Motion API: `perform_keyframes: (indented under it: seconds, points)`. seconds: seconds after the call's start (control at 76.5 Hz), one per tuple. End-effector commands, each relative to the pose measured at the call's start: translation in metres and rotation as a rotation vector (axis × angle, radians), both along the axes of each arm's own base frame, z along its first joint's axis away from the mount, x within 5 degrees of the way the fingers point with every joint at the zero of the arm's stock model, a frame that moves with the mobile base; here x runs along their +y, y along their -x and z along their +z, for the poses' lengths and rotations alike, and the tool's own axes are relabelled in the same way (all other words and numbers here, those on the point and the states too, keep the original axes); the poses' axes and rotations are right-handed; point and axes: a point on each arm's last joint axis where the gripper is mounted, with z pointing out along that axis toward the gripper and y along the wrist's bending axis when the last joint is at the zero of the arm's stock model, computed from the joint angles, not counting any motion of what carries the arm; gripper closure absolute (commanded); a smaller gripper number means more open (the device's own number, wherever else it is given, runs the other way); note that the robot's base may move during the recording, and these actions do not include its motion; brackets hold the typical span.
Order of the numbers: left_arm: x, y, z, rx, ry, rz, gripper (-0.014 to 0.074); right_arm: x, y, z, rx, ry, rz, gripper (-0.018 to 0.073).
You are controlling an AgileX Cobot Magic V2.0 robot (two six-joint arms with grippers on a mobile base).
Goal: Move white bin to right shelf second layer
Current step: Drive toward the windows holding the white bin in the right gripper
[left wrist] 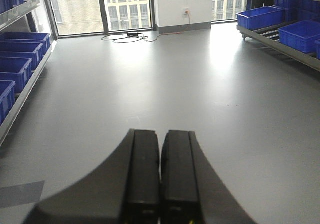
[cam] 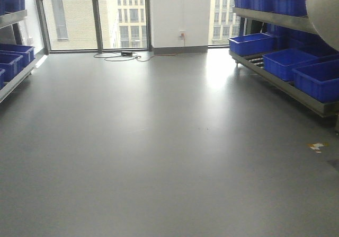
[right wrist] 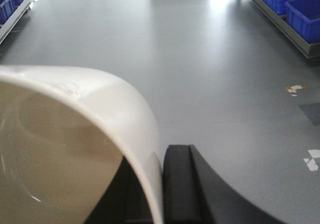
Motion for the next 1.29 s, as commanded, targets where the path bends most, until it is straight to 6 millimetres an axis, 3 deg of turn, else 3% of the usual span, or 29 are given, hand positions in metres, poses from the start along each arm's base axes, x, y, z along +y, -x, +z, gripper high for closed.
perform_keyframes:
  seconds: [0.0, 1.281]
  points:
    - [-0.0004, -0.0007, -0.0038, -0.064, 0.011, -0.006, 0.0512, 0.0005, -0.0018, 0.0192, -0.13, -0.007, 0.007, 0.0504]
    - [-0.0004, -0.0007, -0.0038, -0.064, 0.011, -0.006, 0.0512, 0.0005, -0.0018, 0.0192, -0.13, -0.007, 0.007, 0.0504]
